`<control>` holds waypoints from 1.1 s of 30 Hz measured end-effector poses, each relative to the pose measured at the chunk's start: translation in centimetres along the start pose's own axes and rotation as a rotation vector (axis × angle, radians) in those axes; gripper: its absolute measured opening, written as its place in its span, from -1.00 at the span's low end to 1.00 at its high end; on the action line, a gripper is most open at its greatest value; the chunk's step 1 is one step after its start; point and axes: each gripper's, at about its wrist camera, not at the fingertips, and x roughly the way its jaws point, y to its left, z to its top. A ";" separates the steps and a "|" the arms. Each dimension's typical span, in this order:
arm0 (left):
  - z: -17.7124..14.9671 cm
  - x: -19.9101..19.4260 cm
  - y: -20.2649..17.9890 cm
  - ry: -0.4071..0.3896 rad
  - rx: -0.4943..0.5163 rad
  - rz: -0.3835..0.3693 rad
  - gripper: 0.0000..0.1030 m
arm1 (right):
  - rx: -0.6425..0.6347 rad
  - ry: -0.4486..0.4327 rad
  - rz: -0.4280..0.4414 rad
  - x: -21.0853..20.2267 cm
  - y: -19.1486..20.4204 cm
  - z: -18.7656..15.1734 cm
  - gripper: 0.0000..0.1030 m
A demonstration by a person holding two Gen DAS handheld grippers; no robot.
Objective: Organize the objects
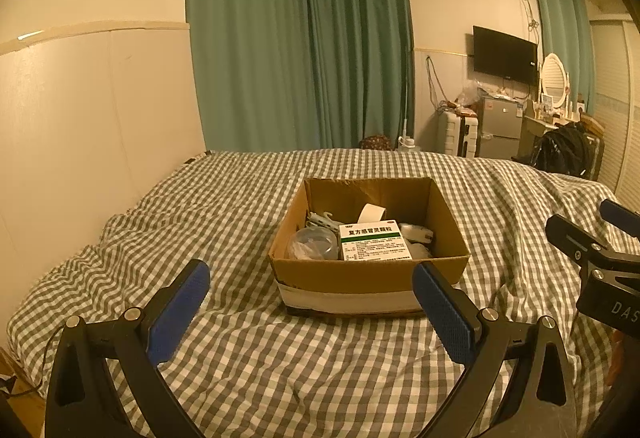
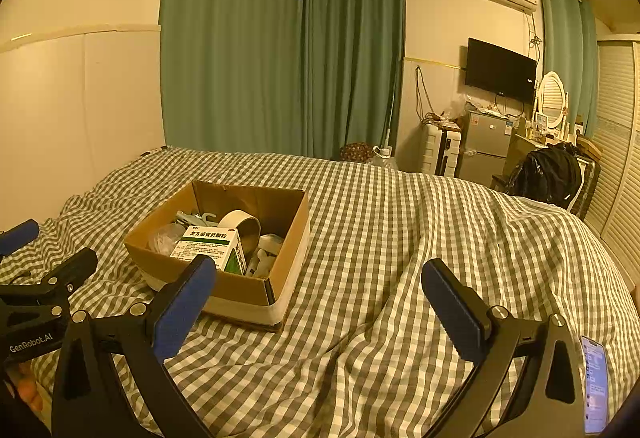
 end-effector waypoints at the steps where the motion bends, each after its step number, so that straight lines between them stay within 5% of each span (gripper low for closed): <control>1: 0.0 0.0 0.0 0.000 0.001 0.001 1.00 | 0.001 0.001 0.000 0.0 0.0 0.0 0.99; 33: 0.1 -0.1 0.2 0.013 -0.015 0.001 1.00 | -0.007 0.007 -0.004 0.1 -0.2 -0.1 0.99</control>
